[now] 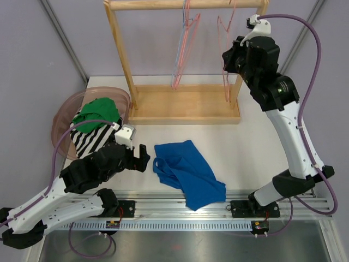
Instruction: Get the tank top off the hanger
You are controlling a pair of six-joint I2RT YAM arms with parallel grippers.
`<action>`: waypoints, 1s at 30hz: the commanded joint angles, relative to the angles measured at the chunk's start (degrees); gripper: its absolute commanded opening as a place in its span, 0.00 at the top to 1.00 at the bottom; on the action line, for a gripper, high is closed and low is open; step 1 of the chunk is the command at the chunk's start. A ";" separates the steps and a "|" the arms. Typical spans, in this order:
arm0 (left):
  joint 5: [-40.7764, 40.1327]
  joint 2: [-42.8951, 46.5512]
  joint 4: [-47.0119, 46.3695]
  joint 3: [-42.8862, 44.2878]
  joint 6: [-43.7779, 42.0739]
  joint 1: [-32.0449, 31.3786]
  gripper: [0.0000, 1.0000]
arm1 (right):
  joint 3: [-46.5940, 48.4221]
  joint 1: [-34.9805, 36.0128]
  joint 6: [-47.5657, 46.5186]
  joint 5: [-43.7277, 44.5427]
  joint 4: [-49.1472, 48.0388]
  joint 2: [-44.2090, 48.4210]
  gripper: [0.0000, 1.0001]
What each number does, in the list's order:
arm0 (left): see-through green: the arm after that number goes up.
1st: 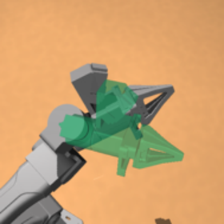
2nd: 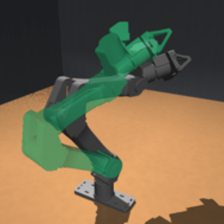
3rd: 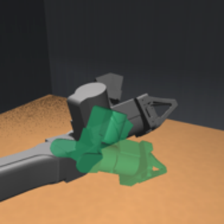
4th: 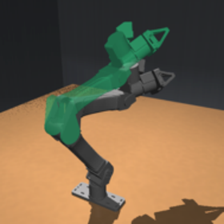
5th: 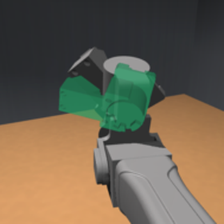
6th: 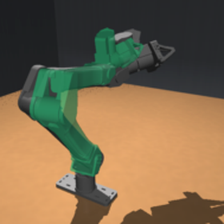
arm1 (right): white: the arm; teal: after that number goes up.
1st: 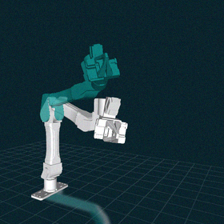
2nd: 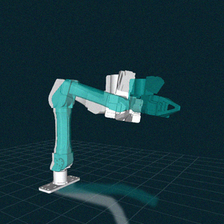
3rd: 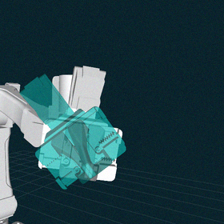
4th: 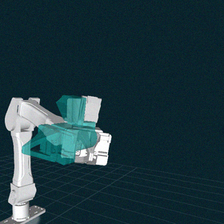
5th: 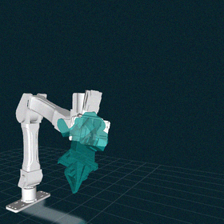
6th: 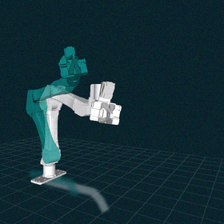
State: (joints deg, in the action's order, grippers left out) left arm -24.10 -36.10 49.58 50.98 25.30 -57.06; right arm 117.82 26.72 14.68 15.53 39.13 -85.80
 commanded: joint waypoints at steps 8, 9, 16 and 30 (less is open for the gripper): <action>-2.01 -0.90 -2.56 -0.18 -0.43 0.10 0.01 | 25.84 5.62 -3.51 8.73 8.22 -18.25 1.00; -2.09 -1.08 -2.47 -0.09 -0.43 0.10 0.01 | 27.80 5.88 -3.60 8.90 8.93 -19.66 1.00; -2.44 -0.82 -2.39 -0.09 -0.25 0.02 0.01 | 33.35 6.06 -4.22 8.64 8.42 -26.61 1.00; -2.62 -1.52 -2.21 0.00 -0.25 0.54 0.01 | 35.73 9.49 -5.36 8.11 6.39 -31.88 1.00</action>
State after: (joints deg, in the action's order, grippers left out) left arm -24.97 -37.26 49.63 50.98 25.30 -56.99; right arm 151.06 33.98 11.07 22.87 47.64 -117.01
